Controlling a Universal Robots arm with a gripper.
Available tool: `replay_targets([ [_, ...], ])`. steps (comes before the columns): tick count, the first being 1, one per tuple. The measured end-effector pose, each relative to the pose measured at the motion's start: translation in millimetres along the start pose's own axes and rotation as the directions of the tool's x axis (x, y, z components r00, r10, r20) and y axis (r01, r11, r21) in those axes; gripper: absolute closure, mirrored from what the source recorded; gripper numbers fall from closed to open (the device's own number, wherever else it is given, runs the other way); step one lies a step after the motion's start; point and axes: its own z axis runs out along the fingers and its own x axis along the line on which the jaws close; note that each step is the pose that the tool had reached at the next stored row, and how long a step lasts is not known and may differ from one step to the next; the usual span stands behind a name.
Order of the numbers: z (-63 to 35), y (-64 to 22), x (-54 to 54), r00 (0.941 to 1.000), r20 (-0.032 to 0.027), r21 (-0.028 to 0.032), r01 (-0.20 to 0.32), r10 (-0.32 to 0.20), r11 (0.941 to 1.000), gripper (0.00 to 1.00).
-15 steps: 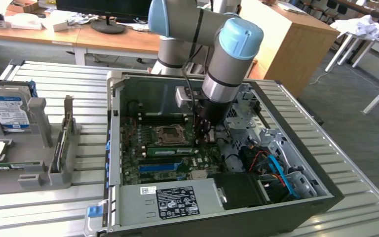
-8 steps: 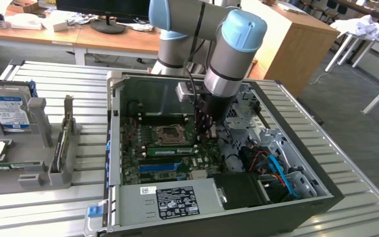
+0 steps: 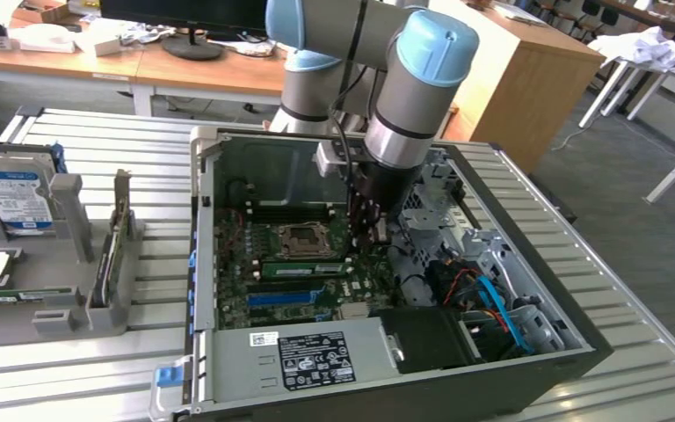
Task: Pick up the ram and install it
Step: 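Press down the ram until it locks into place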
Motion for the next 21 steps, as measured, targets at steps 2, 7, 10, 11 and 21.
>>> replay_targets([
  [2,0.0,0.6,0.0,1.0,0.0,0.0,0.0,0.0,1.0,0.89],
  [7,0.2,8.1,-0.9,1.0,-0.0002,0.0,0.0,0.0,1.0,0.89],
  [10,0.5,14.3,-2.1,1.0,-0.0001,0.0,0.001,-0.001,1.0,0.89],
  [11,0.6,16.6,-2.4,1.0,0.0,0.0,0.001,-0.001,1.0,0.89],
  [21,1.6,44.3,-3.8,1.0,0.0,0.0001,0.001,-0.001,1.0,0.89],
])
